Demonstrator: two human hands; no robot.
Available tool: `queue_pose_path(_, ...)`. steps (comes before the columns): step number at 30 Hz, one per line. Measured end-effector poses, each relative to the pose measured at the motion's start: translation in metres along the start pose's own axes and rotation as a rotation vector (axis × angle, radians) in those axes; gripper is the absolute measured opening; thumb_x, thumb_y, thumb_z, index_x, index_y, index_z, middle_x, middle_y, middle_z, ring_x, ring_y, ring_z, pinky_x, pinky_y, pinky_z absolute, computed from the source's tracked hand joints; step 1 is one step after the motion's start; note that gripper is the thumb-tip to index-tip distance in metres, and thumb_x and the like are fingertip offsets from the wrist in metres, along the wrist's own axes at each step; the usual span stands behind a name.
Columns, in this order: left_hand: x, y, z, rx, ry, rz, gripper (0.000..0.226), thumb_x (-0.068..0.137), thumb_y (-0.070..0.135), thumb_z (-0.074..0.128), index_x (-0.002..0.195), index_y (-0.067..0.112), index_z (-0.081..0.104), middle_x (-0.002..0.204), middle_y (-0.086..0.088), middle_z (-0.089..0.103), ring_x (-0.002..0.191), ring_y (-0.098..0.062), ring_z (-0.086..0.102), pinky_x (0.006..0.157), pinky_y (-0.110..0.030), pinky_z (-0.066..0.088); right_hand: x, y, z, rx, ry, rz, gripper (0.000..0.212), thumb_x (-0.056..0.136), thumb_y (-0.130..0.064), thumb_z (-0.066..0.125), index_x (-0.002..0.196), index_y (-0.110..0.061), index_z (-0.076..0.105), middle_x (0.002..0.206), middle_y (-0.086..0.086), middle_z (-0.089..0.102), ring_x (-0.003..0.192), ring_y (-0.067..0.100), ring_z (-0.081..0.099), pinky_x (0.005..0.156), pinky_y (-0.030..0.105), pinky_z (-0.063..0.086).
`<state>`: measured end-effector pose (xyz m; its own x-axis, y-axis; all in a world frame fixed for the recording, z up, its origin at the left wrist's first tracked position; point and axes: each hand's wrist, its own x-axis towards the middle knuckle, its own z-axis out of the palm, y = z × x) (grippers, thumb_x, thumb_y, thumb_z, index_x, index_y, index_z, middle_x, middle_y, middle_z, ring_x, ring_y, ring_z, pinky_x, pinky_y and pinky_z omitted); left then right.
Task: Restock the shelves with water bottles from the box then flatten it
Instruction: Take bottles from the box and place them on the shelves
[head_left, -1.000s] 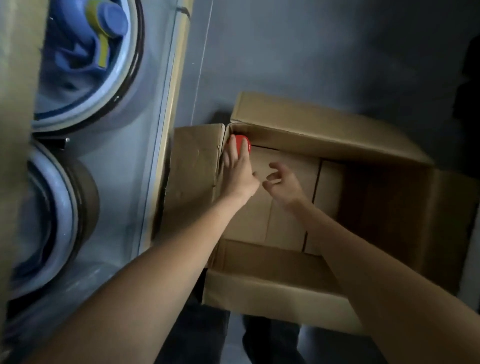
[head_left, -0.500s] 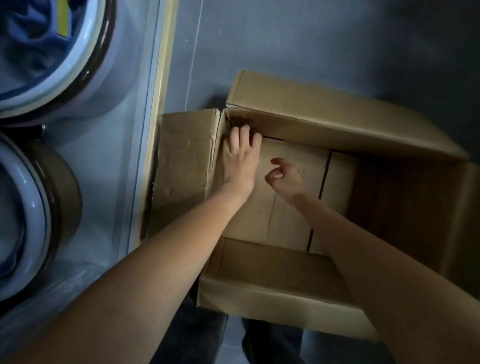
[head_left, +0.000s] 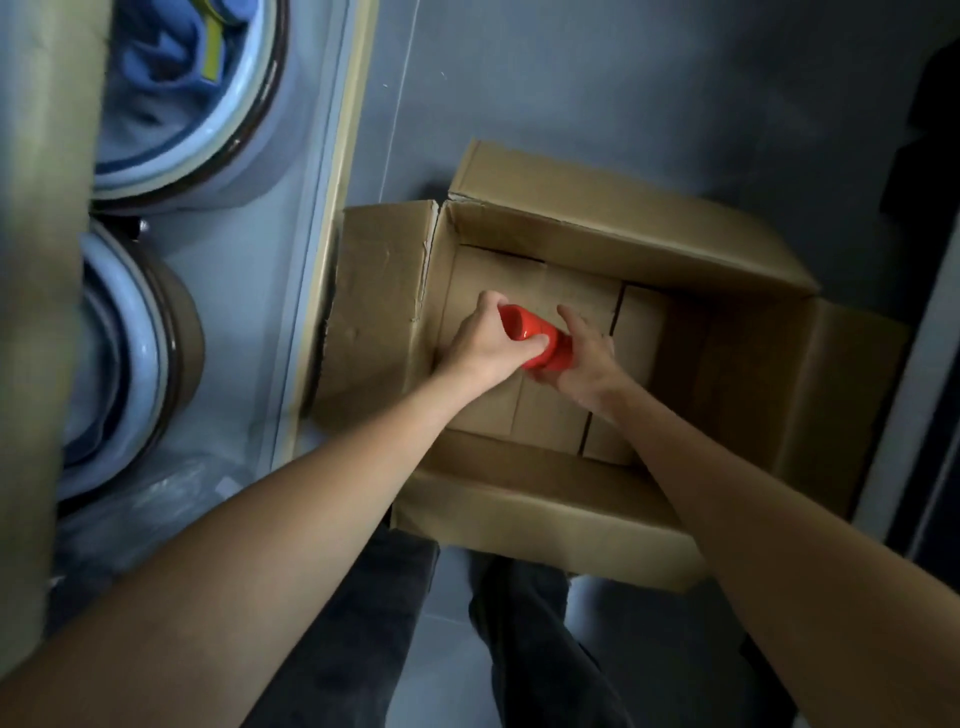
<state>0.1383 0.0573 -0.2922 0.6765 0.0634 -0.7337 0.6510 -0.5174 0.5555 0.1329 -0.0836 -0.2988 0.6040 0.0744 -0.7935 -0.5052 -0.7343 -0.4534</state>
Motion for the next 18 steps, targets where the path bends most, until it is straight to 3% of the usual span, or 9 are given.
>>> queue_pose_path(4, -0.053, 0.026, -0.015, -0.145, -0.038, -0.055, 0.052, 0.074, 0.043, 0.071, 0.116, 0.024, 0.046, 0.108, 0.004, 0.054, 0.101, -0.019, 0.059, 0.090, -0.040, 0.052, -0.056, -0.009, -0.025, -0.227, 0.002, -0.100, 0.101, 0.067, -0.032, 0.082, 0.147, -0.027, 0.022, 0.143, 0.005, 0.043, 0.133, 0.027, 0.036, 0.114, 0.047, 0.023)
queue_pose_path(7, -0.114, 0.048, -0.031, -0.246, -0.038, -0.051, 0.047, 0.083, 0.038, 0.067, 0.121, 0.021, 0.045, 0.108, 0.004, 0.050, 0.093, -0.015, 0.057, 0.078, -0.027, 0.056, -0.114, -0.022, -0.049, -0.290, -0.005, -0.207, 0.076, 0.065, -0.034, 0.081, 0.129, -0.024, 0.042, 0.118, 0.006, 0.060, 0.111, 0.026, 0.056, 0.101, 0.045, 0.041)
queue_pose_path(9, -0.153, 0.058, -0.038, -0.404, -0.051, -0.064, 0.050, 0.087, 0.038, 0.063, 0.128, 0.016, 0.043, 0.116, 0.000, 0.049, 0.098, -0.015, 0.055, 0.074, -0.021, 0.054, -0.151, -0.032, -0.061, -0.278, -0.015, -0.249, 0.066, 0.067, -0.031, 0.080, 0.123, -0.019, 0.047, 0.109, 0.005, 0.062, 0.100, 0.024, 0.060, 0.089, 0.036, 0.049)
queue_pose_path(12, -0.207, 0.070, -0.046, -0.630, -0.061, -0.066, 0.048, 0.091, 0.048, 0.053, 0.128, 0.018, 0.046, 0.125, -0.004, 0.052, 0.114, -0.017, 0.053, 0.081, -0.027, 0.050, -0.207, -0.047, -0.075, -0.113, -0.039, -0.235, 0.058, 0.072, -0.026, 0.079, 0.121, -0.016, 0.051, 0.102, 0.002, 0.061, 0.091, 0.019, 0.061, 0.078, 0.029, 0.049)
queue_pose_path(15, -0.270, 0.084, -0.063, -0.782, -0.027, -0.087, 0.046, 0.094, 0.057, 0.035, 0.120, 0.022, 0.049, 0.110, 0.000, 0.058, 0.098, -0.012, 0.056, 0.077, -0.028, 0.046, -0.272, -0.072, -0.087, 0.002, -0.096, -0.214, 0.048, 0.078, -0.027, 0.075, 0.121, -0.016, 0.054, 0.099, 0.000, 0.061, 0.078, 0.008, 0.059, 0.066, 0.019, 0.047)
queue_pose_path(18, -0.331, 0.090, -0.076, -0.846, -0.035, -0.093, 0.053, 0.093, 0.062, 0.031, 0.114, 0.020, 0.054, 0.109, -0.002, 0.062, 0.097, -0.014, 0.059, 0.090, -0.036, 0.047, -0.334, -0.105, -0.096, 0.023, -0.170, -0.234, 0.049, 0.082, -0.031, 0.072, 0.124, -0.018, 0.051, 0.103, 0.000, 0.061, 0.089, 0.013, 0.060, 0.075, 0.024, 0.049)
